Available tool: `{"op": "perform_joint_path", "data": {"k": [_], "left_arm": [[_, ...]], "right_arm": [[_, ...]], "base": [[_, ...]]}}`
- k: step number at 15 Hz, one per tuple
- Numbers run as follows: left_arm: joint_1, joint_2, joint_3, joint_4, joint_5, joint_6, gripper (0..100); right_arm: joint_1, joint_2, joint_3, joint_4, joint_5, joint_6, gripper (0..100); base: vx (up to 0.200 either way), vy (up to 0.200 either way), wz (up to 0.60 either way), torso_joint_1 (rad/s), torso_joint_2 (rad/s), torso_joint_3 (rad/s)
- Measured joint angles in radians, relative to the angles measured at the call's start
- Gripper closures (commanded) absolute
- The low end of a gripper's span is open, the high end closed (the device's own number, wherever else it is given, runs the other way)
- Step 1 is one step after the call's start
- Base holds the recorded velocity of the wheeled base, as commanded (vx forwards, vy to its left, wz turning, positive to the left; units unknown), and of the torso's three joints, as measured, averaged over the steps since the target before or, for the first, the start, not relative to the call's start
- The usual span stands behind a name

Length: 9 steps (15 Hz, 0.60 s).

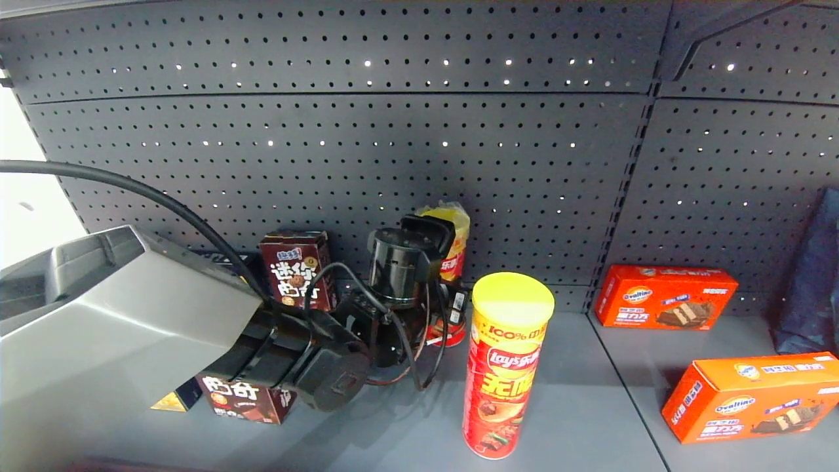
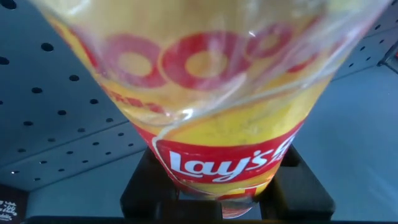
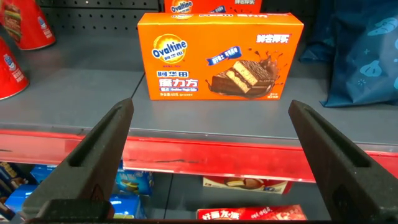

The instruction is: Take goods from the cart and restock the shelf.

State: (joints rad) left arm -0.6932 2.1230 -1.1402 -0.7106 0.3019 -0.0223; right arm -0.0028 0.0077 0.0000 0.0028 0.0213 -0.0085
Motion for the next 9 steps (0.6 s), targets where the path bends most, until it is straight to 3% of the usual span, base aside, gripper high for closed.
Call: {"op": "perform_joint_path", "data": {"k": [3,4,9], "left_arm": [[-0.010,0.001,0.007,0.002,0.000,-0.001,100],[-0.012,0.001,0.009,0.002,0.000,-0.001,0],[-0.018,0.001,0.033,0.003,0.001,-0.008,0]], "right_arm": [[0.000,0.000,0.000,0.000,0.000,0.000,0],[-0.001,0.000,0.000,0.000,0.000,0.000,0],[0.000,0.000,0.000,0.000,0.000,0.000,0]], "base": [[0.000,0.000,0.00,0.000,0.00,0.000],[0.000,0.000,0.00,0.000,0.00,0.000],[0.000,0.000,0.00,0.000,0.00,0.000]]}}
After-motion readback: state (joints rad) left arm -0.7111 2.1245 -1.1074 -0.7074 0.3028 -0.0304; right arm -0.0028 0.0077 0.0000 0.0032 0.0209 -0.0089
